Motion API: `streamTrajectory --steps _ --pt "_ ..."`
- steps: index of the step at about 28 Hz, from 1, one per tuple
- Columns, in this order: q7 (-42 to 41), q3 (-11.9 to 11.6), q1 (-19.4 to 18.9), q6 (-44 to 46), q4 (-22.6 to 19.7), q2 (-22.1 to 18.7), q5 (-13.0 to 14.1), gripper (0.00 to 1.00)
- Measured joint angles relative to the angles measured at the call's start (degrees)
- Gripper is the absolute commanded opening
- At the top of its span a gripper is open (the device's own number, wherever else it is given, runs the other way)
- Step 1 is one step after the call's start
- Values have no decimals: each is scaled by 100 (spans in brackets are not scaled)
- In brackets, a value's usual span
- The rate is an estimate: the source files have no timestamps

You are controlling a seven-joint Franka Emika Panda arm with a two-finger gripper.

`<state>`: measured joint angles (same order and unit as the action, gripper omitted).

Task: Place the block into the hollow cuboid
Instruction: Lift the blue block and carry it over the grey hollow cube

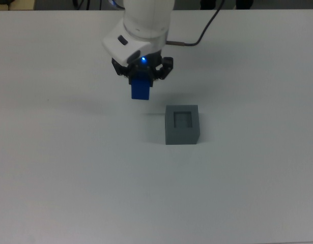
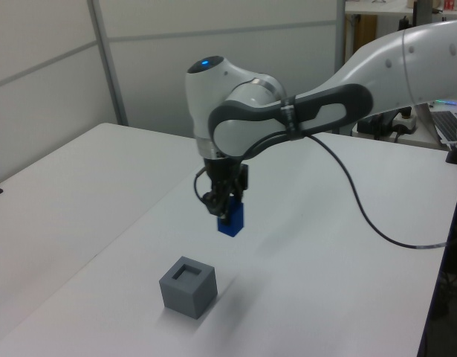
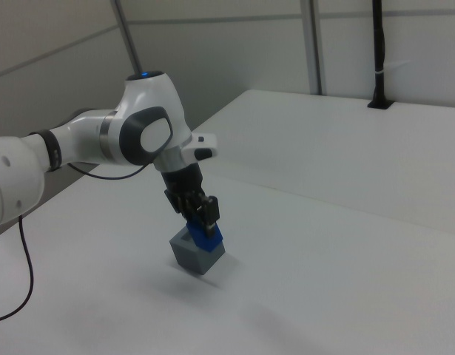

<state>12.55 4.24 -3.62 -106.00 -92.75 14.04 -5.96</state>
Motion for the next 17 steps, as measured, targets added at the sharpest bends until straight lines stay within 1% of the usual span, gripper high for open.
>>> streamTrajectory --steps 4,8,12,17 --pt "2 150 -20 0 376 317 1 32" --pt "104 373 -29 0 687 671 1 32" --pt "429 635 -39 0 902 993 0 32" --pt "825 921 -43 0 1068 1226 -32 32"
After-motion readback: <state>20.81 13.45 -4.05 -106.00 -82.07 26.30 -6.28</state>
